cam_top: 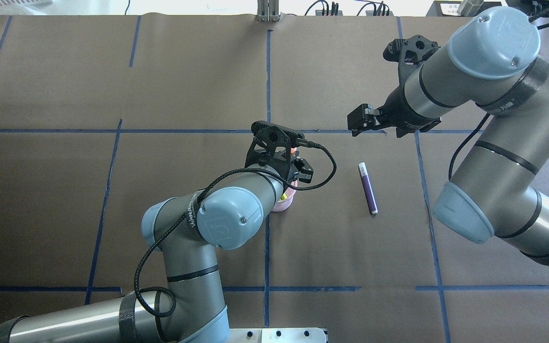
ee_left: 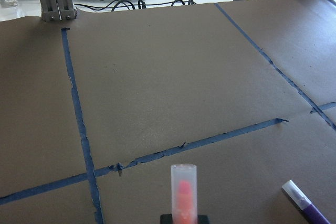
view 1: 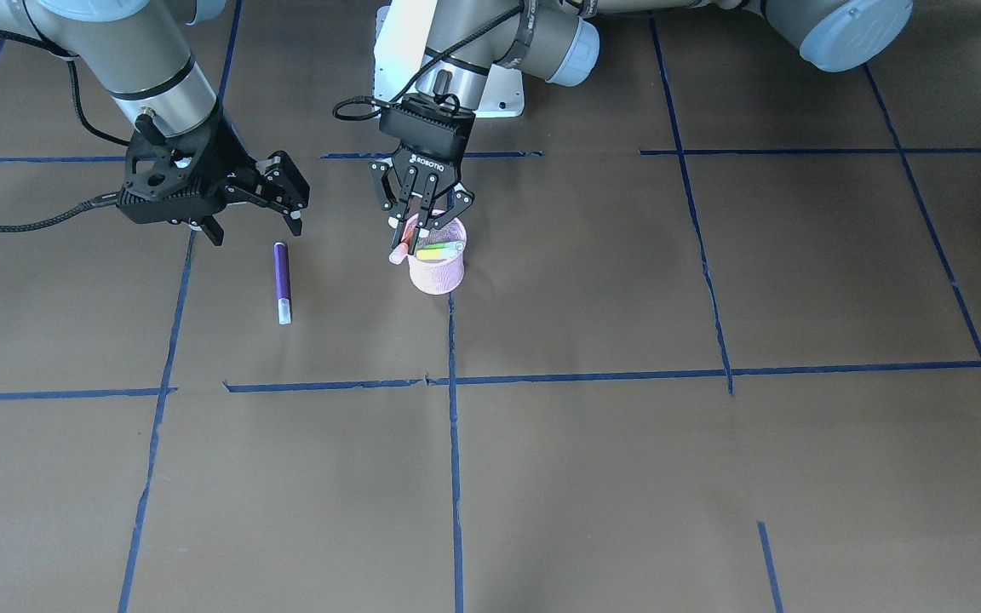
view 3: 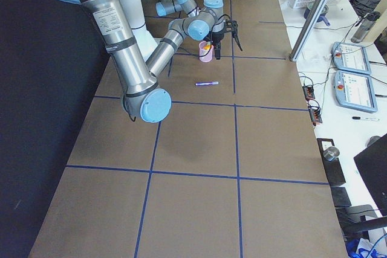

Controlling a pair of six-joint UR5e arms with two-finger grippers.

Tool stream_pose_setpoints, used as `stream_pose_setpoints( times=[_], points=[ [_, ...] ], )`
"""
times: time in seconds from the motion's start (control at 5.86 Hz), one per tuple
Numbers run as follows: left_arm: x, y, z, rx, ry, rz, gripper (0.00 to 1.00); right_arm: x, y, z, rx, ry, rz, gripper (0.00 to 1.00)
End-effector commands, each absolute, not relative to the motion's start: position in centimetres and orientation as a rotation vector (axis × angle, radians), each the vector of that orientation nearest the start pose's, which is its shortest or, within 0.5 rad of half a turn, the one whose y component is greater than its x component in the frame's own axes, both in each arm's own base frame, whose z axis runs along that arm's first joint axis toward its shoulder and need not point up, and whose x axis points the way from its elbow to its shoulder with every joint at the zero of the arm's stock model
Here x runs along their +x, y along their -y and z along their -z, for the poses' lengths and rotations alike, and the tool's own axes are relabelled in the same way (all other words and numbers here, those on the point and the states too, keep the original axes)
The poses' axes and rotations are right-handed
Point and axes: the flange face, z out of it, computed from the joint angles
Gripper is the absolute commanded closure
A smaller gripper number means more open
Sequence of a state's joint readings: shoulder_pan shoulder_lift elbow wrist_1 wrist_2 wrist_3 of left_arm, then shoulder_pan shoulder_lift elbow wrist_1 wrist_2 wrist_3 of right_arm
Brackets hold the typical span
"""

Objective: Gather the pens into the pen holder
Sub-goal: 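Lift the orange marker with the left gripper and lower it into the cup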

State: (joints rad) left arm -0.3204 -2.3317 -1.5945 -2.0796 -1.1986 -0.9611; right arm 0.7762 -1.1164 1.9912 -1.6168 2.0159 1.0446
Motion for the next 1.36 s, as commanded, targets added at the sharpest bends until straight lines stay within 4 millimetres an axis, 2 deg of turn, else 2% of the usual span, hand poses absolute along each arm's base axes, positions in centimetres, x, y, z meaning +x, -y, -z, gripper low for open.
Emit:
stream_pose_setpoints(
  times=[0.0,0.34,0.51,0.68,0.85,1.19],
  points=[
    [59.3,37.3,-11.5,0.884,-1.071,-0.004,0.0,-34.5,46.5,-23.1,0.159,0.901,-0.048,0.0],
    [58.6,37.6,-10.8,0.869,-1.102,-0.01,0.0,-34.6,46.5,-23.1,0.158,0.901,-0.046,0.0],
    [57.8,38.6,-10.8,0.826,-1.117,-0.043,0.0,-34.7,46.4,-23.1,0.157,0.9,-0.044,0.0],
    [57.3,40.3,-11.8,0.743,-1.086,-0.063,0.0,-34.9,46.3,-23.2,0.155,0.898,-0.041,0.0],
    [55.4,41.2,-11.6,0.62,-1.061,-0.068,0.0,-35.7,46.0,-23.5,0.149,0.892,-0.034,0.0],
    [49.7,41.9,-11.2,0.392,-0.913,-0.073,0.0,-36.5,45.5,-23.7,0.138,0.887,-0.028,0.0]
  ],
)
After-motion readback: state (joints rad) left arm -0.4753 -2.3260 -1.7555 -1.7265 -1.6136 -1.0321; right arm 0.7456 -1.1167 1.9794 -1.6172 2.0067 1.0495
